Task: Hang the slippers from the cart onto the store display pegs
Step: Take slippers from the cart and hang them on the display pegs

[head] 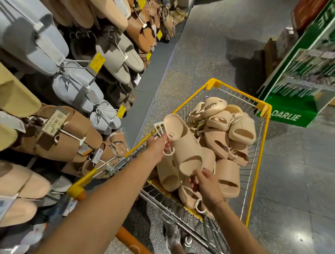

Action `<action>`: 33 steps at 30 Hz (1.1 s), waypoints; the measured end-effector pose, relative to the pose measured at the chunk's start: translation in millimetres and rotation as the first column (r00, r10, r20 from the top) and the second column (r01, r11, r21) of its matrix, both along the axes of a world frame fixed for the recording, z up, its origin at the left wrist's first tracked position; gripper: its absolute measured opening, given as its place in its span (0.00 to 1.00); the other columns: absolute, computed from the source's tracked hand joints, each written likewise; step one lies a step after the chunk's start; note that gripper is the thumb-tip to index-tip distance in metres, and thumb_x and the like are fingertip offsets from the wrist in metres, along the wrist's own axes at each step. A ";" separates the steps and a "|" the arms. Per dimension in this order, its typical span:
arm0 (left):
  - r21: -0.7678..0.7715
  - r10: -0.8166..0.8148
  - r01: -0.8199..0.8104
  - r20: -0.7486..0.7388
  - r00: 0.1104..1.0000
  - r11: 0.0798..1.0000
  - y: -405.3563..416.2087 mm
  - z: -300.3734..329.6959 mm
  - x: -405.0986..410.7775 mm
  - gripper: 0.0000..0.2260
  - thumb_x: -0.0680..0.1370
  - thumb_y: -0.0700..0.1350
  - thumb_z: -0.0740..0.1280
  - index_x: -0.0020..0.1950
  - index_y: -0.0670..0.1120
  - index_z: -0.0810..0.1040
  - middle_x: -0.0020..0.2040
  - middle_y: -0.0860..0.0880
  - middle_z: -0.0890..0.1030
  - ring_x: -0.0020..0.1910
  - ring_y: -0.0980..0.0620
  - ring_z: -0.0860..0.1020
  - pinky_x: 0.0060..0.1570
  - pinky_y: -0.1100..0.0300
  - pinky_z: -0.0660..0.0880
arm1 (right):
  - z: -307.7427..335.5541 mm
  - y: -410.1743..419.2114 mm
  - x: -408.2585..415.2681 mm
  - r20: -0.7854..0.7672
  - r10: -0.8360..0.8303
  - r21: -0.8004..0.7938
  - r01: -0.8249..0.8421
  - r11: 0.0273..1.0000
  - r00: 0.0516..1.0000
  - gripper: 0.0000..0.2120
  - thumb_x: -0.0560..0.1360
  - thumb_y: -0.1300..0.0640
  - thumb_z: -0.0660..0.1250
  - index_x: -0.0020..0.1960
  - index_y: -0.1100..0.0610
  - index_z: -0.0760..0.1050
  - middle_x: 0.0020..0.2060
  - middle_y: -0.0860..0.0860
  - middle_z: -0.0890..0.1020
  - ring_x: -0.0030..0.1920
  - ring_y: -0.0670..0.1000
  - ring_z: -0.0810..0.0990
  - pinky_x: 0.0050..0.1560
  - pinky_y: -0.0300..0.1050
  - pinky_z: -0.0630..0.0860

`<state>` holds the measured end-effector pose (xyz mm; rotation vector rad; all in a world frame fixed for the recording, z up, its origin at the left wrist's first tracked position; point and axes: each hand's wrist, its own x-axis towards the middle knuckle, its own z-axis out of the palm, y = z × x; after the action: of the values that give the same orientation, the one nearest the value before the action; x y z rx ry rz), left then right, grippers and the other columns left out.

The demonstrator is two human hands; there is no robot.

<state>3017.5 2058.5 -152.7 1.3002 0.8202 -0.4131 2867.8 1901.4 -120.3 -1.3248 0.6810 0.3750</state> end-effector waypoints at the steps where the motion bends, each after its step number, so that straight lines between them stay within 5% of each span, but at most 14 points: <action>1: 0.037 -0.075 0.074 0.007 0.997 0.997 0.2 -2.7 -2.5 0.06 0.81 0.41 0.66 0.49 0.39 0.77 0.30 0.47 0.74 0.24 0.54 0.69 0.23 0.62 0.65 | -1.5 0.2 -0.3 -0.012 -0.007 0.019 0.008 1.000 1.000 0.10 0.80 0.62 0.62 0.40 0.62 0.72 0.30 0.57 0.77 0.29 0.50 0.73 0.29 0.40 0.69; 6: 0.093 -0.367 0.363 0.038 0.929 0.927 -5.6 -13.3 -28.3 0.12 0.84 0.45 0.62 0.42 0.43 0.74 0.30 0.47 0.73 0.25 0.53 0.68 0.25 0.61 0.65 | -11.3 6.7 8.5 -0.028 -0.110 0.059 0.112 0.992 0.994 0.15 0.77 0.65 0.62 0.32 0.59 0.68 0.28 0.56 0.76 0.28 0.50 0.71 0.30 0.41 0.67; 11: -0.033 -0.379 0.379 0.010 0.925 0.925 -13.2 -14.0 -46.5 0.10 0.86 0.42 0.58 0.47 0.40 0.73 0.33 0.45 0.73 0.26 0.54 0.71 0.26 0.62 0.70 | -29.9 7.0 14.2 -0.130 -0.166 0.075 0.177 0.981 0.977 0.10 0.78 0.60 0.62 0.40 0.63 0.73 0.33 0.60 0.78 0.31 0.52 0.74 0.32 0.44 0.71; 14: -0.084 -0.363 0.362 0.000 0.932 0.928 -13.0 -11.0 -47.2 0.11 0.86 0.41 0.56 0.48 0.41 0.73 0.36 0.44 0.74 0.31 0.52 0.72 0.30 0.62 0.73 | -24.6 5.4 13.0 -0.230 0.072 0.008 -0.073 0.997 0.970 0.24 0.80 0.42 0.59 0.49 0.64 0.77 0.41 0.63 0.84 0.32 0.53 0.77 0.32 0.41 0.71; 17: -0.080 -0.430 0.428 -0.012 0.903 0.900 -10.8 -11.3 -50.9 0.12 0.87 0.44 0.54 0.49 0.43 0.75 0.37 0.45 0.74 0.31 0.52 0.71 0.30 0.62 0.72 | -8.1 10.9 23.2 -0.258 0.322 0.260 -0.255 0.931 0.911 0.36 0.75 0.29 0.60 0.53 0.64 0.80 0.45 0.61 0.84 0.39 0.53 0.79 0.40 0.44 0.74; 19: -0.049 -0.556 0.555 -0.029 0.830 0.831 -5.9 -10.4 -54.1 0.11 0.87 0.47 0.54 0.54 0.44 0.74 0.34 0.47 0.75 0.28 0.53 0.72 0.25 0.64 0.71 | 0.0 21.6 33.6 -0.244 0.298 0.418 -0.177 0.891 0.923 0.28 0.76 0.35 0.66 0.50 0.62 0.79 0.40 0.57 0.80 0.35 0.51 0.76 0.38 0.43 0.72; 22: 0.031 -0.693 0.694 -0.033 0.720 0.720 3.6 -15.3 -49.1 0.14 0.86 0.51 0.55 0.53 0.43 0.75 0.32 0.48 0.76 0.27 0.52 0.76 0.37 0.57 0.77 | -6.7 42.2 44.5 -0.258 0.161 0.318 -0.073 0.945 0.953 0.16 0.80 0.46 0.64 0.39 0.56 0.73 0.30 0.50 0.70 0.26 0.45 0.65 0.27 0.38 0.60; 25: 0.249 -0.792 0.781 -0.077 0.605 0.573 13.7 -30.2 -38.7 0.16 0.80 0.55 0.57 0.47 0.50 0.82 0.43 0.48 0.84 0.45 0.48 0.82 0.58 0.48 0.78 | -14.6 50.0 47.8 -0.179 0.127 0.136 -0.104 0.985 0.976 0.19 0.77 0.40 0.66 0.37 0.53 0.74 0.28 0.50 0.73 0.25 0.46 0.66 0.26 0.39 0.59; 27: 0.282 -0.821 0.810 -0.110 0.560 0.515 19.7 -33.6 -34.7 0.16 0.78 0.54 0.57 0.42 0.51 0.82 0.47 0.46 0.86 0.51 0.44 0.83 0.60 0.45 0.77 | -20.5 47.3 48.1 -0.131 0.134 0.156 -0.113 0.981 0.982 0.18 0.77 0.39 0.66 0.38 0.52 0.75 0.28 0.49 0.73 0.25 0.46 0.65 0.25 0.38 0.60; 31: 0.154 -0.793 0.793 -0.081 0.604 0.589 18.2 -29.8 -29.3 0.21 0.85 0.57 0.54 0.45 0.48 0.80 0.43 0.50 0.83 0.44 0.51 0.79 0.48 0.60 0.76 | -31.4 46.4 51.4 -0.041 0.021 0.165 -0.014 0.986 0.999 0.16 0.79 0.49 0.64 0.35 0.54 0.71 0.26 0.49 0.66 0.25 0.47 0.60 0.23 0.38 0.57; 33: 0.276 -0.762 0.764 -0.142 0.633 0.583 18.7 -45.3 -27.1 0.22 0.84 0.59 0.53 0.59 0.45 0.78 0.56 0.44 0.81 0.56 0.45 0.78 0.58 0.54 0.74 | -36.5 47.0 54.4 -0.061 -0.070 0.140 0.078 0.987 0.996 0.17 0.80 0.51 0.61 0.34 0.54 0.71 0.24 0.48 0.66 0.23 0.46 0.62 0.23 0.37 0.59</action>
<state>2990.4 2077.3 -198.0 1.9441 0.2701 -1.0120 2922.1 1948.4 -156.9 -1.1540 0.7344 0.3948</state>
